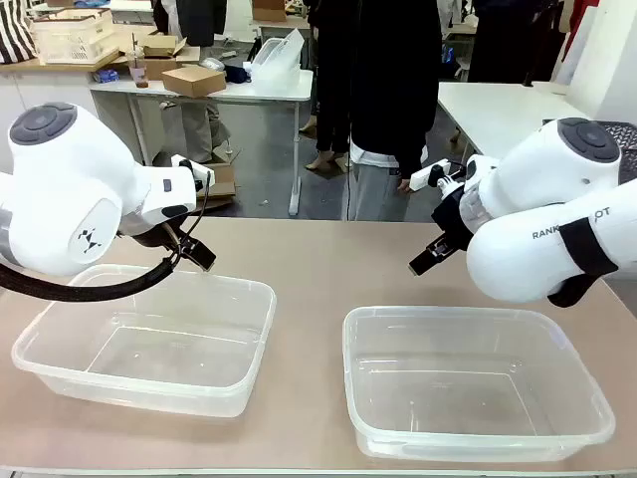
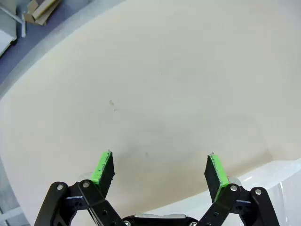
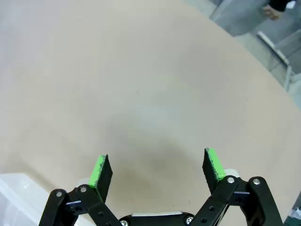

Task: Sort the waste into each basket.
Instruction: Pick up the Organizing box on the left side of the table and lift it.

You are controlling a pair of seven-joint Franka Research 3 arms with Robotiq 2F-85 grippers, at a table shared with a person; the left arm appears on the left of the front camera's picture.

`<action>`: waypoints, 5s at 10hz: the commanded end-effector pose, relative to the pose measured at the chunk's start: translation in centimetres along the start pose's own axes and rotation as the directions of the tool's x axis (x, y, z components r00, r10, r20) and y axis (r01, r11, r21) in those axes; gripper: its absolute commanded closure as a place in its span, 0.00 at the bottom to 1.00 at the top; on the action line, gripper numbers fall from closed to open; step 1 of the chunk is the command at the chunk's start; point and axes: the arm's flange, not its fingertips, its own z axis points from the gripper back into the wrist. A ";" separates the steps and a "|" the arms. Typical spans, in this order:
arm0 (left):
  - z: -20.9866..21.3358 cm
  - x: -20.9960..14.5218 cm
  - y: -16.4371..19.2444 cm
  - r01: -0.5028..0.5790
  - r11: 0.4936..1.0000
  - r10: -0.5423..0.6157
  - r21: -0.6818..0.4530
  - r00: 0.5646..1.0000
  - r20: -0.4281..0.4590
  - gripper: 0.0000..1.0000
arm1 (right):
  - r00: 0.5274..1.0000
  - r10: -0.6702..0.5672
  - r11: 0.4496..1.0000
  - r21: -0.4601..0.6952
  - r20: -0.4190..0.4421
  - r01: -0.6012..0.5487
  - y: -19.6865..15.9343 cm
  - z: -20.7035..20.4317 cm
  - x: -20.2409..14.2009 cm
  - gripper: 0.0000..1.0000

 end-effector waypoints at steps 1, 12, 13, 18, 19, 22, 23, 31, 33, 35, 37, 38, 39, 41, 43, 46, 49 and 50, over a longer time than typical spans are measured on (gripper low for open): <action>0.0 0.0 0.0 0.000 1.000 0.000 0.000 1.000 0.000 0.00 | 1.000 0.000 1.000 0.000 0.000 0.000 0.0 0.0 0.0 0.00; 0.0 0.0 0.0 0.000 1.000 0.000 0.000 1.000 0.000 0.00 | 1.000 0.000 1.000 0.000 0.000 0.000 0.0 0.0 0.0 0.00; 0.0 0.0 -0.1 0.001 1.000 -0.001 0.000 1.000 0.000 0.00 | 0.999 -0.046 0.999 -0.004 -0.024 0.046 -0.4 2.3 0.3 0.00; 18.0 -0.5 -5.7 -0.075 0.994 0.074 -0.084 0.997 -0.014 0.00 | 0.988 -0.149 0.989 -0.004 -0.043 0.149 4.7 19.5 -4.9 0.00; 20.4 -3.0 -6.6 -0.029 0.976 0.032 -0.216 0.999 0.009 0.00 | 0.993 -0.085 0.995 0.036 -0.078 0.088 6.9 20.2 -7.0 0.00; 22.4 1.0 -7.7 -0.043 0.983 0.048 -0.179 0.999 0.024 0.00 | 0.991 -0.100 0.995 -0.003 -0.089 0.100 5.7 22.2 -1.5 0.00; 22.4 1.0 -7.7 -0.043 0.983 0.048 -0.179 0.999 0.024 0.00 | 0.991 -0.100 0.995 -0.003 -0.089 0.100 5.7 22.2 -1.5 0.00; 23.4 -13.5 3.5 -0.403 0.223 0.527 -0.887 0.816 -0.238 0.00 | 0.610 -0.790 0.277 0.919 0.052 0.280 2.8 25.0 -13.3 0.00; 25.1 -14.9 5.6 -0.339 0.093 0.733 -0.936 0.660 -0.167 0.00 | 0.568 -0.811 0.146 0.891 -0.141 0.429 0.8 22.3 -16.3 0.00; 25.3 -14.6 6.1 -0.447 0.142 0.824 -0.883 0.548 -0.145 0.00 | 0.726 -0.688 0.386 0.844 -0.005 0.371 -4.8 32.3 -5.3 0.00; 28.4 -12.7 13.2 -0.361 0.116 0.692 -0.925 0.698 -0.185 0.00 | 0.726 -0.688 0.386 0.844 -0.005 0.371 -4.8 32.3 -5.3 0.00; 28.4 -12.7 13.2 -0.361 0.116 0.692 -0.925 0.698 -0.185 0.00 | 0.726 -0.688 0.386 0.844 -0.005 0.371 -4.8 32.3 -5.3 0.00; 28.4 -12.7 13.2 -0.361 0.116 0.692 -0.925 0.698 -0.185 0.00 | 0.726 -0.688 0.386 0.844 -0.005 0.371 -4.8 32.3 -5.3 0.00; 28.4 -12.7 13.2 -0.361 0.116 0.692 -0.925 0.698 -0.185 0.00 | 0.726 -0.688 0.386 0.844 -0.005 0.371 -4.8 32.3 -5.3 0.00; 28.4 -12.7 13.2 -0.361 0.116 0.692 -0.925 0.698 -0.185 0.00 | 0.726 -0.688 0.386 0.844 -0.005 0.371 -4.8 32.3 -5.3 0.00; 28.4 -12.7 13.2 -0.361 0.116 0.692 -0.925 0.698 -0.185 0.00 | 0.726 -0.688 0.386 0.844 -0.005 0.371 -4.8 32.3 -5.3 0.00; 28.4 -12.7 13.2 -0.361 0.116 0.692 -0.925 0.698 -0.185 0.00 | 0.726 -0.688 0.386 0.844 -0.005 0.371 -4.8 32.3 -5.3 0.00; 28.2 -13.0 13.1 -0.392 0.116 0.694 -0.913 0.689 -0.207 0.00 | 0.718 -0.695 0.381 0.831 -0.032 0.406 -4.7 32.3 -5.8 0.00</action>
